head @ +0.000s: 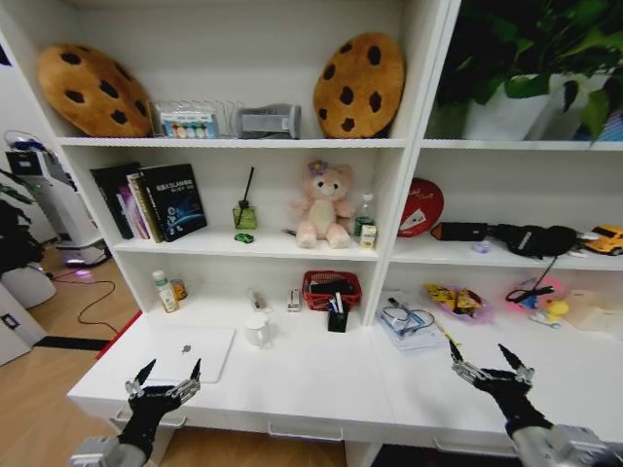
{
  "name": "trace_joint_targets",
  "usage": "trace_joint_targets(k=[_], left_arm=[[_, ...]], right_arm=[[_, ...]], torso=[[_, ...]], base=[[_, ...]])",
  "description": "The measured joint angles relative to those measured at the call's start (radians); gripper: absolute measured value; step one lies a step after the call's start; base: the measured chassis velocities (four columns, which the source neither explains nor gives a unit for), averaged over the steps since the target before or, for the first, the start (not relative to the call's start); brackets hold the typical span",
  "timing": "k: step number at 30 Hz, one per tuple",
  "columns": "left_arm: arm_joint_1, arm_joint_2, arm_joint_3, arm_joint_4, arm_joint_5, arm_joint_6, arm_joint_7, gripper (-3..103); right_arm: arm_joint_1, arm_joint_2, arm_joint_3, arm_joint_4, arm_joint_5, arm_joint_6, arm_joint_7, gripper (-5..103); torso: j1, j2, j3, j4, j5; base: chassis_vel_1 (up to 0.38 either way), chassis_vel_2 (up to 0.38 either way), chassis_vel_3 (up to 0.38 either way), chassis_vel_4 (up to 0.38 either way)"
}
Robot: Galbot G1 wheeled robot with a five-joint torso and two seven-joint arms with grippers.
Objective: Organize the objects on the table.
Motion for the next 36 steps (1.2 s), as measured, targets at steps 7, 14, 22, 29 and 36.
trace_joint_targets(k=[7, 14, 22, 29, 36], left_arm=[[0.000, 0.000, 0.000, 0.000, 0.000, 0.000, 0.000, 100], [0.000, 0.000, 0.000, 0.000, 0.000, 0.000, 0.000, 100], [0.000, 0.000, 0.000, 0.000, 0.000, 0.000, -0.001, 100], [0.000, 0.000, 0.000, 0.000, 0.000, 0.000, 0.000, 100], [0.000, 0.000, 0.000, 0.000, 0.000, 0.000, 0.000, 100]], right_arm=[[0.000, 0.000, 0.000, -0.001, 0.000, 0.000, 0.000, 100], [0.000, 0.000, 0.000, -0.001, 0.000, 0.000, 0.000, 100], [0.000, 0.000, 0.000, -0.001, 0.000, 0.000, 0.000, 100], [0.000, 0.000, 0.000, -0.001, 0.000, 0.000, 0.000, 100], [0.000, 0.000, 0.000, -0.001, 0.000, 0.000, 0.000, 100]], torso=[[0.001, 0.000, 0.000, 0.0007, 0.0009], [0.000, 0.000, 0.000, -0.0002, 0.0002], [0.000, 0.000, 0.000, 0.0000, -0.0007], [0.000, 0.000, 0.000, 0.0000, 0.0000], [0.000, 0.000, 0.000, 0.0003, -0.0003]], base=[[0.332, 0.363, -0.339, -0.348], [0.368, 0.369, -0.357, -0.355], [0.212, 0.195, -0.176, -0.208], [-0.035, -0.013, 0.044, 0.017], [-0.045, -0.036, 0.000, 0.001]])
